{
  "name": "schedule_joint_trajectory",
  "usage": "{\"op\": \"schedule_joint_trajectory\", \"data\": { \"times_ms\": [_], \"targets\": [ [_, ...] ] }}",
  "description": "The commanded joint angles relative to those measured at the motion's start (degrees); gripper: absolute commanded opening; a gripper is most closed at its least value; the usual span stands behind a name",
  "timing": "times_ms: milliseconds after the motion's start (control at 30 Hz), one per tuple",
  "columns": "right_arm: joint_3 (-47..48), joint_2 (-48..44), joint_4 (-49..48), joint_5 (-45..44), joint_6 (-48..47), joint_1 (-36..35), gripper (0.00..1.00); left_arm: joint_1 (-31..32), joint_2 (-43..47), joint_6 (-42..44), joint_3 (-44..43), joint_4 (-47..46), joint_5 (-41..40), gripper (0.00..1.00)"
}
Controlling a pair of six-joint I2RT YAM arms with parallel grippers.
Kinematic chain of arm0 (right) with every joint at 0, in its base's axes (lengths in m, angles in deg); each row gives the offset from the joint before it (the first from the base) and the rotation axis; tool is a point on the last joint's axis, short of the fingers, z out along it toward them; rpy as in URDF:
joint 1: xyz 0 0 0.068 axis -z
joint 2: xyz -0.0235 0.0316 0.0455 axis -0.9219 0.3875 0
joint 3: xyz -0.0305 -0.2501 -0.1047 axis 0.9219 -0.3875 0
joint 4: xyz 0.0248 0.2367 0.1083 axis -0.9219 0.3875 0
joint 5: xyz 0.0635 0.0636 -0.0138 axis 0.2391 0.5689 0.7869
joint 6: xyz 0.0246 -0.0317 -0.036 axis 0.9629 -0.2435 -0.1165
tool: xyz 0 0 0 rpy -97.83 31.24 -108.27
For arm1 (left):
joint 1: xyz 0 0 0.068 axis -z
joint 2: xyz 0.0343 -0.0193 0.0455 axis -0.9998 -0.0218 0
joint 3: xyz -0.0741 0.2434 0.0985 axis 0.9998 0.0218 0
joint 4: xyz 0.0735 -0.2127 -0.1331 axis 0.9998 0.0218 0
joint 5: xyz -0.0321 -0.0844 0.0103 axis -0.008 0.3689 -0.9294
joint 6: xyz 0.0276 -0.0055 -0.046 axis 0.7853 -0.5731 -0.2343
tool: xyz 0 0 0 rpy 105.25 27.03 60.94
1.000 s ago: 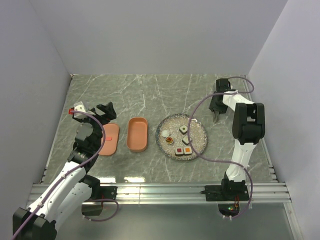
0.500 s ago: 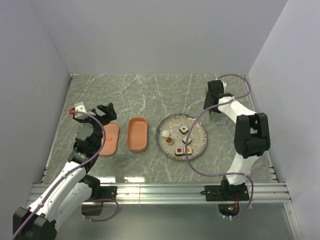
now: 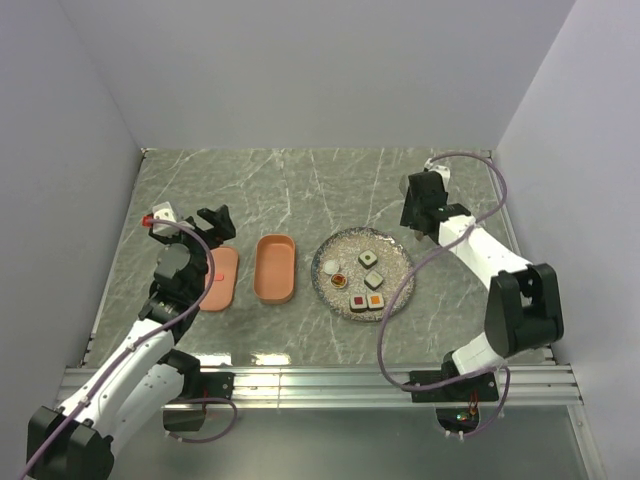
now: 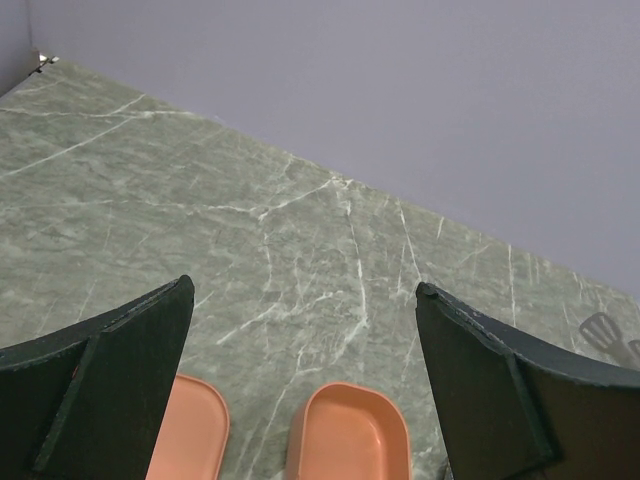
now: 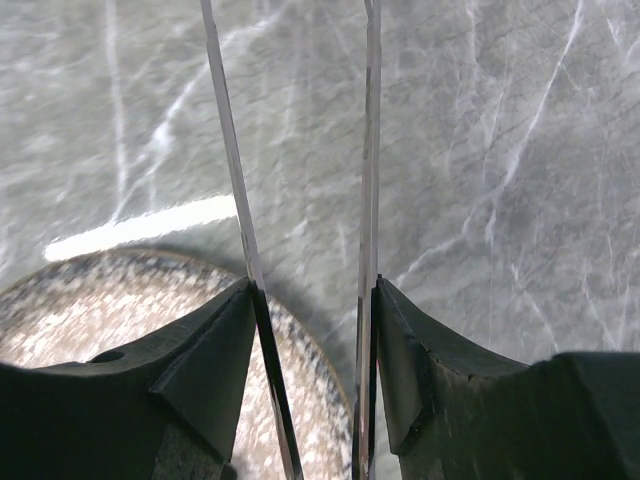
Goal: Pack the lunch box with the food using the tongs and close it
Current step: Grab the clamp with the right arm, then pick up the food using the clamp
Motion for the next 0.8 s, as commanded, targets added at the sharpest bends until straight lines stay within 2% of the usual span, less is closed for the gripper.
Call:
{"op": "schedule_joint_trajectory", "data": {
  "times_ms": [0, 467, 767],
  "targets": [
    [-1.89, -6.03, -3.07, -1.89, 0.88, -1.31, 0.56, -0.3, -0.69, -0.21, -0.08, -3.06, 1.5, 0.99],
    [-11.83, -30.28, 0.79, 3.29, 2.02, -9.83, 0.56, -0.3, -0.7, -0.12, -0.25, -2.98, 2.11, 0.99],
    [-17.36, -41.19, 9.31, 0.75, 8.17, -21.52, 0.53, -0.3, -0.26, 0.05, -0.25, -2.45, 2.55, 0.99]
  ]
}}
